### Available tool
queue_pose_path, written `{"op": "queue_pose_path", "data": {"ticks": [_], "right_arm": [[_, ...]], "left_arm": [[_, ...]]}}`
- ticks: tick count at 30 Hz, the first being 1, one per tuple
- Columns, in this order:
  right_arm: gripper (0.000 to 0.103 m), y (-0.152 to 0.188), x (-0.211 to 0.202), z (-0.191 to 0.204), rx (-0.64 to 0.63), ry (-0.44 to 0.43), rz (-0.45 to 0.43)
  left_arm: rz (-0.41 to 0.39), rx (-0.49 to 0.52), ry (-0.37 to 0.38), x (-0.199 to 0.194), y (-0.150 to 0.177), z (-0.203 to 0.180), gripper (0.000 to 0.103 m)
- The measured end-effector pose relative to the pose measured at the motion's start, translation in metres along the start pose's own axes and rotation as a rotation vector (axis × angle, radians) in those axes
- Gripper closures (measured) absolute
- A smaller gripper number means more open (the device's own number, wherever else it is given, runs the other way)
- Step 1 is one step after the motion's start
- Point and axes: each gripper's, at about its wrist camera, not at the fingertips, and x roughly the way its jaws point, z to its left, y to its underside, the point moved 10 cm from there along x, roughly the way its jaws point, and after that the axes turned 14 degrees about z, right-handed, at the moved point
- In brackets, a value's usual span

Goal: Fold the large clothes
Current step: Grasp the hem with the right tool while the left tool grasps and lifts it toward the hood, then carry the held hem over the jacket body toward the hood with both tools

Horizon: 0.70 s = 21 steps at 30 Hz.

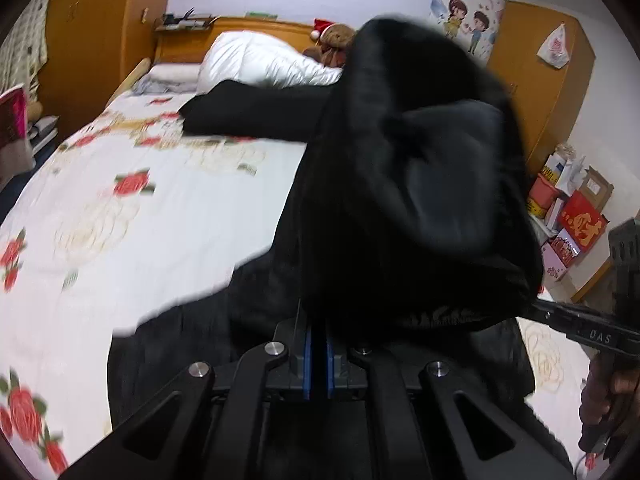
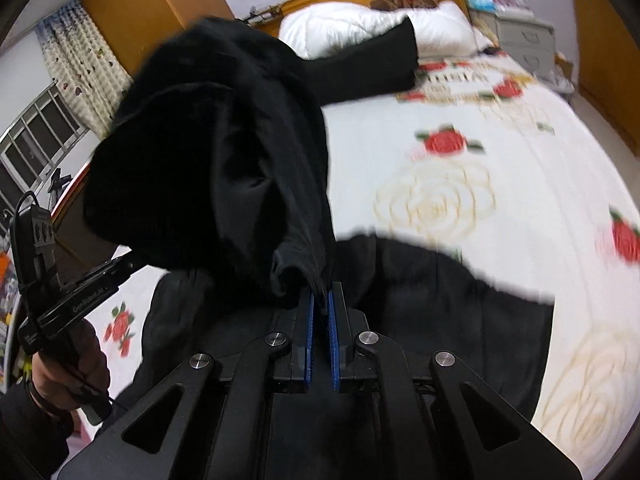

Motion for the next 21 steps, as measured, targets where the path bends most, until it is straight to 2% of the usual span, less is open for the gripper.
{"op": "queue_pose_path", "data": {"ticks": [7, 10, 13, 14, 15, 16, 17, 18, 21], "right_arm": [[0.096, 0.064, 0.015, -0.014, 0.072, -0.013, 0.102], [0.088, 0.079, 0.011, -0.022, 0.099, -0.006, 0.118], [0.083, 0.086, -0.001, -0.023, 0.125, -0.033, 0.109], [0.081, 0.086, -0.007, -0.022, 0.137, -0.051, 0.099], [0.074, 0.085, -0.012, -0.020, 0.145, -0.068, 0.089], [0.063, 0.084, -0.017, -0.018, 0.155, -0.088, 0.076], [0.057, 0.080, -0.023, -0.015, 0.166, -0.117, 0.058], [0.048, 0.078, -0.027, -0.013, 0.171, -0.133, 0.047], [0.047, 0.068, -0.034, -0.002, 0.198, -0.209, 0.028]], "left_arm": [[0.108, -0.078, -0.026, 0.002, 0.066, 0.017, 0.096], [0.159, -0.112, -0.018, -0.001, 0.091, 0.028, 0.096], [0.163, -0.136, -0.019, -0.015, 0.107, 0.037, 0.096], [0.157, -0.140, -0.019, -0.020, 0.111, 0.040, 0.093], [0.150, -0.146, -0.015, -0.027, 0.114, 0.043, 0.089], [0.140, -0.156, -0.011, -0.034, 0.117, 0.046, 0.079], [0.127, -0.165, -0.010, -0.040, 0.117, 0.049, 0.070], [0.109, -0.174, -0.005, -0.047, 0.116, 0.052, 0.068], [0.070, -0.184, 0.035, -0.062, 0.106, 0.042, 0.057]]}}
